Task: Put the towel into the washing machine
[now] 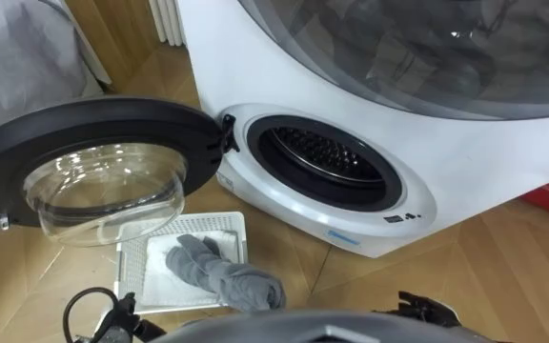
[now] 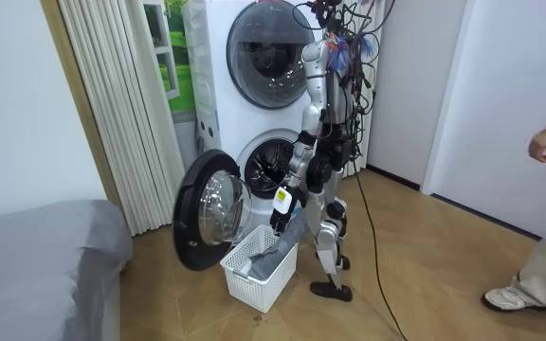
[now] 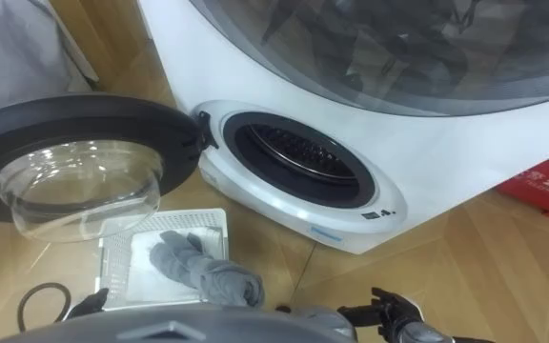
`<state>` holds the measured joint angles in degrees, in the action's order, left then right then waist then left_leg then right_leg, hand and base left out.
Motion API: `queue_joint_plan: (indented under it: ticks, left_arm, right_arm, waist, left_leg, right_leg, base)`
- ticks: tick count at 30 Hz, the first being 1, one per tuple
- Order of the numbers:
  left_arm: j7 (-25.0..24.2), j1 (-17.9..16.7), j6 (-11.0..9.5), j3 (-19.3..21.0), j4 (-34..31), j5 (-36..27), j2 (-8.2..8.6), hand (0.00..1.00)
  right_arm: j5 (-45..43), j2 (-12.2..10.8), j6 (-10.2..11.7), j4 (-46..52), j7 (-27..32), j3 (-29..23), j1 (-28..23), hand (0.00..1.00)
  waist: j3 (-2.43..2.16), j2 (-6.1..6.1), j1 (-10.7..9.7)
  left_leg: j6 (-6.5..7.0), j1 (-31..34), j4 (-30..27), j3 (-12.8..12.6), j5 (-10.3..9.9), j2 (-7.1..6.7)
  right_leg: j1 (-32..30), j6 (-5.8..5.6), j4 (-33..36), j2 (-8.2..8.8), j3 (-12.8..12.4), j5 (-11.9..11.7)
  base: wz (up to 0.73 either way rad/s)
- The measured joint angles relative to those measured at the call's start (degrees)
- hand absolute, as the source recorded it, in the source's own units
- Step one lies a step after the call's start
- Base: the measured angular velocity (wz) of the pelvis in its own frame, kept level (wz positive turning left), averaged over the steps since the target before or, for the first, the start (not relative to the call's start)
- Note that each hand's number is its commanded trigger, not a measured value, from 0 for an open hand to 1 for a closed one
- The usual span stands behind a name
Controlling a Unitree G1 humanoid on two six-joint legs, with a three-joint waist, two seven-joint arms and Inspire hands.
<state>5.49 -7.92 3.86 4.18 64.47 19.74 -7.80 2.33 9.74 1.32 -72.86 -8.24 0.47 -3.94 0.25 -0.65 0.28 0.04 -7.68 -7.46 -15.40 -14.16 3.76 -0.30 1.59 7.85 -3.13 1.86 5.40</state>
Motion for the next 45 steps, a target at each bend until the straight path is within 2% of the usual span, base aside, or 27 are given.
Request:
queue_joint_plan:
  ticks: [11, 15, 18, 20, 24, 28, 30, 31, 33, 34, 36, 37, 38, 39, 41, 45]
  left_arm:
    - [0.0, 0.5, -0.6, -0.2, 0.0, 0.9, -0.04, 0.00]
    - [0.0, 1.3, -1.3, -2.2, 0.1, 1.0, -0.34, 0.00]
    - [0.0, 2.9, -1.7, -3.4, 0.5, 1.2, -0.57, 0.00]
    - [0.0, 4.6, -2.2, -4.5, 1.3, 1.3, -0.62, 0.00]
    - [0.2, 7.2, -3.7, -6.9, 2.0, 1.4, -1.21, 0.00]
    - [0.2, 13.0, -4.5, -9.8, 3.9, 4.9, -0.41, 0.00]
    - [0.3, 15.5, -5.4, -11.1, 6.4, 5.7, -0.13, 0.00]
    - [0.3, 17.3, -5.6, -11.8, 6.6, 5.8, 0.07, 0.00]
    - [0.4, 19.9, -6.4, -12.4, 7.2, 7.1, 0.68, 0.00]
    - [0.4, 21.6, -7.3, -12.4, 8.4, 7.5, 0.96, 0.00]
    - [0.4, 24.1, -7.8, -13.3, 8.8, 7.5, 1.41, 0.00]
    - [0.3, 25.8, -8.0, -14.0, 9.1, 7.6, 1.69, 0.00]
    - [0.3, 27.3, -8.2, -14.5, 9.7, 8.2, 1.79, 0.00]
    - [0.3, 27.8, -8.3, -14.8, 9.9, 8.5, 1.78, 0.00]
    - [0.5, 30.3, -8.5, -16.2, 10.0, 8.9, 1.70, 0.00]
    - [0.9, 31.9, -8.5, -19.0, 10.0, 9.2, 1.67, 0.00]
  right_arm:
    - [0.4, 0.2, 0.5, 0.0, 0.0, 0.5, 0.5, 0.00]
    - [1.7, 0.3, 0.7, 0.0, 0.0, 1.0, 0.9, 0.00]
    - [0.8, 0.7, 0.7, -0.2, -0.1, 1.0, 2.3, 0.00]
    - [-0.4, 1.3, 1.1, -0.6, -0.1, 1.1, 3.9, 0.00]
    - [0.0, 1.8, 1.8, -1.2, -0.1, 2.3, 5.7, 0.00]
    - [-1.0, 2.2, 1.8, -3.1, 0.1, 3.4, 9.8, 0.00]
    - [-1.6, 2.1, 1.8, -3.6, 0.0, 3.5, 11.9, 0.00]
    - [-1.3, 1.7, 2.0, -3.5, 0.1, 4.1, 13.2, 0.00]
    - [-1.3, 1.6, 2.4, -3.5, 0.1, 5.3, 14.8, 0.00]
    - [-1.2, 1.1, 2.6, -3.5, 0.1, 6.2, 16.2, 0.00]
    - [-0.4, 0.6, 3.0, -3.3, 0.1, 7.6, 18.2, 0.00]
    - [0.1, 0.3, 3.0, -3.3, 0.1, 8.2, 19.3, 0.00]
    - [0.1, -0.1, 3.1, -3.1, 0.1, 8.2, 20.9, 0.00]
    - [0.3, -0.2, 3.1, -3.0, 0.2, 8.3, 21.4, 0.00]
    - [2.1, -0.1, 3.2, -2.9, 0.2, 8.3, 23.4, 0.00]
    - [7.2, 0.4, 4.2, -2.4, -0.1, 9.6, 25.1, 0.00]
  waist:
    - [-0.11, 0.19, 0.0]
    - [-0.14, 0.58, -0.1]
    - [-0.06, 0.75, -0.4]
    - [0.34, 1.31, -1.1]
    - [0.57, 1.82, -2.0]
    - [0.77, 1.99, -2.6]
    - [1.15, 2.15, -3.2]
    - [1.49, 2.23, -3.7]
    - [2.20, 2.09, -3.9]
    - [2.89, 1.75, -3.6]
    - [3.20, 1.51, -3.8]
    - [3.52, 1.47, -4.5]
    - [4.14, 1.57, -4.9]
    - [4.24, 1.42, -5.0]
    - [4.39, 1.42, -5.3]
    - [4.57, 1.13, -5.9]
  left_leg:
    - [0.06, 1.7, -0.3, 0.1, 0.0, -0.16]
    - [0.08, 2.9, -0.9, 0.6, 0.0, -0.20]
    - [0.20, 4.8, -1.5, 0.8, 0.1, -0.38]
    - [0.37, 6.2, -2.2, 0.7, 0.2, -0.54]
    - [0.61, 9.1, -2.9, 0.7, 0.3, -0.67]
    - [0.75, 14.2, -5.4, 0.3, 0.4, -0.54]
    - [0.75, 16.2, -6.8, 0.3, 0.4, -0.60]
    - [0.76, 17.6, -7.8, 0.3, 0.4, -0.65]
    - [0.84, 20.4, -10.5, 0.0, 0.3, -0.65]
    - [0.88, 22.3, -12.2, -0.2, 0.3, -0.76]
    - [1.25, 26.3, -16.1, 0.1, -1.0, -0.91]
    - [1.39, 29.2, -19.4, 0.3, -2.4, -0.81]
    - [1.38, 32.3, -23.7, 0.6, -3.8, -0.41]
    - [1.39, 34.0, -25.7, 0.7, -4.5, -0.22]
    - [1.52, 40.9, -33.4, 1.5, -7.3, 0.90]
    - [1.96, 49.4, -43.2, 2.3, -10.7, 2.02]
  right_leg:
    - [-2.0, 0.00, 0.7, 0.12, -0.2, 0.0]
    - [-2.9, 0.00, 0.9, 0.28, -0.1, 0.0]
    - [-4.8, 0.02, 1.3, 0.83, -0.1, 0.0]
    - [-6.2, 0.01, 2.0, 1.12, -0.2, 0.0]
    - [-9.2, 0.10, 3.0, 1.36, -0.1, -0.1]
    - [-15.1, 0.23, 6.3, 1.82, 0.2, -0.1]
    - [-17.1, 0.24, 7.8, 2.04, 0.5, -0.1]
    - [-18.7, 0.28, 8.8, 2.14, 0.4, -0.1]
    - [-22.0, 0.39, 11.9, 2.45, 0.0, 0.0]
    - [-24.3, 0.71, 13.9, 2.89, 0.1, 0.3]
    - [-28.4, 1.32, 17.5, 3.36, 0.0, 1.5]
    - [-31.5, 1.69, 20.9, 3.71, 0.0, 2.9]
    - [-34.1, 1.97, 24.0, 3.91, 0.0, 4.2]
    - [-35.8, 2.12, 25.5, 3.94, -0.1, 4.8]
    - [-42.2, 2.60, 31.8, 3.90, 0.0, 6.4]
    - [-50.5, 2.92, 41.0, 4.10, 0.1, 8.6]
  base:
    - [0.00]
    - [0.00]
    - [0.00]
    - [0.00]
    - [-0.01]
    - [-0.07]
    - [-0.07]
    - [-0.13]
    - [-0.17]
    - [-0.20]
    - [-0.12]
    - [0.08]
    - [0.11]
    - [0.08]
    - [0.02]
    - [0.07]
